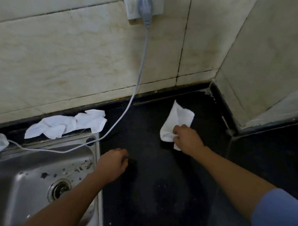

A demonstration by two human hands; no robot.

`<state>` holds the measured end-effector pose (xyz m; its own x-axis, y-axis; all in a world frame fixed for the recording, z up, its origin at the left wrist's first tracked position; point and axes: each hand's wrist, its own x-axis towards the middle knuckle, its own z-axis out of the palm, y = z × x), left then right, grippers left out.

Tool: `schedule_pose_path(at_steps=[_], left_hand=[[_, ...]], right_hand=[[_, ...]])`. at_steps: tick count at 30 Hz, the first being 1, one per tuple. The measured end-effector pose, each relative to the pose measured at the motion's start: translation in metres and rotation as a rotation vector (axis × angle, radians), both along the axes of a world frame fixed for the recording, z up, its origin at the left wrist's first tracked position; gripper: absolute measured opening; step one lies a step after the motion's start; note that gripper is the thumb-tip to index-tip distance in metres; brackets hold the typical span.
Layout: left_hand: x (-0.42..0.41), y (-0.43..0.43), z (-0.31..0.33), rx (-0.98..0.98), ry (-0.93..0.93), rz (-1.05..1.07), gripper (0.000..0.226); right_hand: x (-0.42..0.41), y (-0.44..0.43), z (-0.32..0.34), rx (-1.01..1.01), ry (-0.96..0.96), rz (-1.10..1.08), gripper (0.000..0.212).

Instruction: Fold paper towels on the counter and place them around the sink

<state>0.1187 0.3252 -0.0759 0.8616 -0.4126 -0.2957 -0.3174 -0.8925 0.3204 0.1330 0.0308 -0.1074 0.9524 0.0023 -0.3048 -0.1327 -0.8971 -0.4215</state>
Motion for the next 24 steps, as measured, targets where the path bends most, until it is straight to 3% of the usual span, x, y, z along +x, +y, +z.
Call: schedule_pose_path(at_steps=[6, 12, 16, 20, 24], left_hand=[[-0.007, 0.02, -0.012, 0.011, 0.03, -0.015, 0.019], [-0.037, 0.027, -0.037, 0.003, 0.12, -0.051, 0.022], [-0.055, 0.012, -0.044, -0.035, 0.125, -0.121, 0.021], [-0.075, -0.017, -0.045, -0.108, 0.068, -0.244, 0.027], [-0.079, -0.043, -0.053, -0.018, 0.027, -0.303, 0.039]], right_hand=[[-0.079, 0.053, -0.004, -0.094, 0.113, 0.203, 0.025], [-0.138, 0.085, -0.03, -0.019, 0.203, 0.234, 0.031], [-0.143, 0.07, -0.016, 0.167, 0.159, 0.014, 0.041], [-0.111, 0.025, -0.005, 0.044, -0.055, -0.299, 0.037], [-0.067, 0.005, -0.014, 0.011, 0.139, -0.336, 0.062]])
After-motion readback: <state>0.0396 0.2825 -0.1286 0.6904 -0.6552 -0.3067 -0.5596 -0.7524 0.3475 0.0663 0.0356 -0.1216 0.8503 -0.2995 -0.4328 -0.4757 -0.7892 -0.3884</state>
